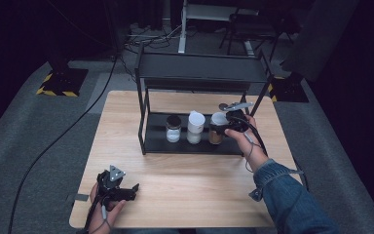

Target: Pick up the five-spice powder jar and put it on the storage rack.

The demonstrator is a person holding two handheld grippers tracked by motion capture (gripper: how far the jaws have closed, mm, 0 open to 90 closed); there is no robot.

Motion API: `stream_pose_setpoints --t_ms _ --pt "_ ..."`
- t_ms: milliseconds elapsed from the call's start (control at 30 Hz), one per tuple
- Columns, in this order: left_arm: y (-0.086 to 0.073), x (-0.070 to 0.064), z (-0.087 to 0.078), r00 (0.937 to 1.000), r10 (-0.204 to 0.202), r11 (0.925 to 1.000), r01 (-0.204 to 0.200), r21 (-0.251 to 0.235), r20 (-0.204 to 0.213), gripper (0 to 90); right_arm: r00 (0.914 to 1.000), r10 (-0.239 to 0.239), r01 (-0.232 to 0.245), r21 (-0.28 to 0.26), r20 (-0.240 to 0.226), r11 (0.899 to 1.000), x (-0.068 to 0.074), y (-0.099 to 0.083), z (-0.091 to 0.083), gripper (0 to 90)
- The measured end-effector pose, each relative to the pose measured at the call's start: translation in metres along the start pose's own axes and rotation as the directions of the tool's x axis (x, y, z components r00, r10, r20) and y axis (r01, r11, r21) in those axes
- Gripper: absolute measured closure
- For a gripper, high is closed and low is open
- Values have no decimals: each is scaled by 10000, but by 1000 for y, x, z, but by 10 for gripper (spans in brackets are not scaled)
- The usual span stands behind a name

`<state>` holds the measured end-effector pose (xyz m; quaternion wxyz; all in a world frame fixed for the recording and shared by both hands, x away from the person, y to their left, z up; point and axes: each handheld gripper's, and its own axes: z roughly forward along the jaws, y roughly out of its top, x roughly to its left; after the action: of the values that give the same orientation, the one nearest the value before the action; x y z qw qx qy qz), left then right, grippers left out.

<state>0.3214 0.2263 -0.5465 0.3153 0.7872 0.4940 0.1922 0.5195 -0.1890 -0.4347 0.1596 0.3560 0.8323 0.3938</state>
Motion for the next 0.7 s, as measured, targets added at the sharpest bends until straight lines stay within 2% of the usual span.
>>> stream_pose_setpoints --t_ms 433,700 --pt "0 0 0 10000 -4 10000 4 10 5 16 9999 167 -167 182 4 9997 -3 -8 6 302" --pt "0 0 0 10000 -2 10000 2 24 -7 14 9999 -34 32 164 132 9999 0 -10 7 301"
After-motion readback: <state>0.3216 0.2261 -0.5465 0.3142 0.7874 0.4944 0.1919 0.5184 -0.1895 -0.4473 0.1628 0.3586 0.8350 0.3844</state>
